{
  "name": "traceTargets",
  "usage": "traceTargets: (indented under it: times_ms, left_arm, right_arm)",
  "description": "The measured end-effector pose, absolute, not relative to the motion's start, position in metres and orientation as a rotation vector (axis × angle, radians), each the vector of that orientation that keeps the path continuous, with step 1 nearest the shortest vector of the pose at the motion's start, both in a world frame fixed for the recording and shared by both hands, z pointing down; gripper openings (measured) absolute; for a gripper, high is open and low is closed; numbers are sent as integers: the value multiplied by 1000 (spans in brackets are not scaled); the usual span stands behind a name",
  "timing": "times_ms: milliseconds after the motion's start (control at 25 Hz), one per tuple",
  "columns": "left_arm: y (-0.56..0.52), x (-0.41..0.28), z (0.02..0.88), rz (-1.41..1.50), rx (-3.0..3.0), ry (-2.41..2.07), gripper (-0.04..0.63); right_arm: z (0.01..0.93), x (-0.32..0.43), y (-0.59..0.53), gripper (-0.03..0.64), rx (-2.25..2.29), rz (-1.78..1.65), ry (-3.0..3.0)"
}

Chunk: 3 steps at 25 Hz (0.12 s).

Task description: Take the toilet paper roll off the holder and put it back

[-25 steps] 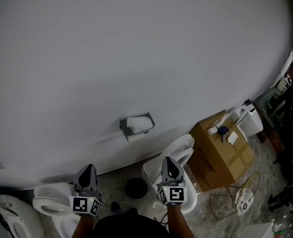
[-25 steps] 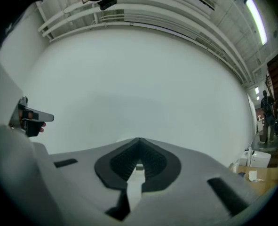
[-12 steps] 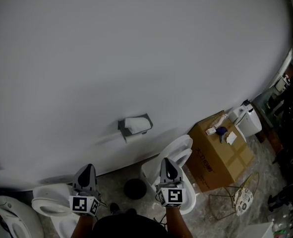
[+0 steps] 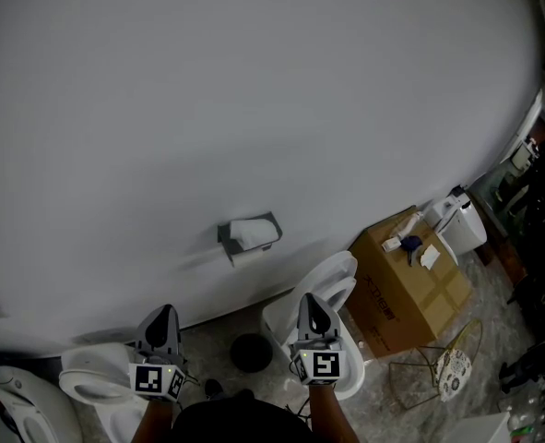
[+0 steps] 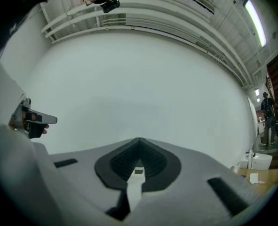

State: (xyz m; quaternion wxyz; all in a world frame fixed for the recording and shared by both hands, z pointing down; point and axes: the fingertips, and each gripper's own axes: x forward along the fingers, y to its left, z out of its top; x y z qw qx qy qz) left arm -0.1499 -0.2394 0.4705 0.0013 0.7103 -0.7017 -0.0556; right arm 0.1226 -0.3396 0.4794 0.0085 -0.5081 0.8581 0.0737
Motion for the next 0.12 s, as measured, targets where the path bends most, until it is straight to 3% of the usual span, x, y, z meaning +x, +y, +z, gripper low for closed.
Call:
traceTargets:
  times_ms: [120]
  left_arm:
    - [-240,-147,469,-171,2237,-2198,3]
  right_arm:
    - [479,122,-339,3,-1596,218,2702]
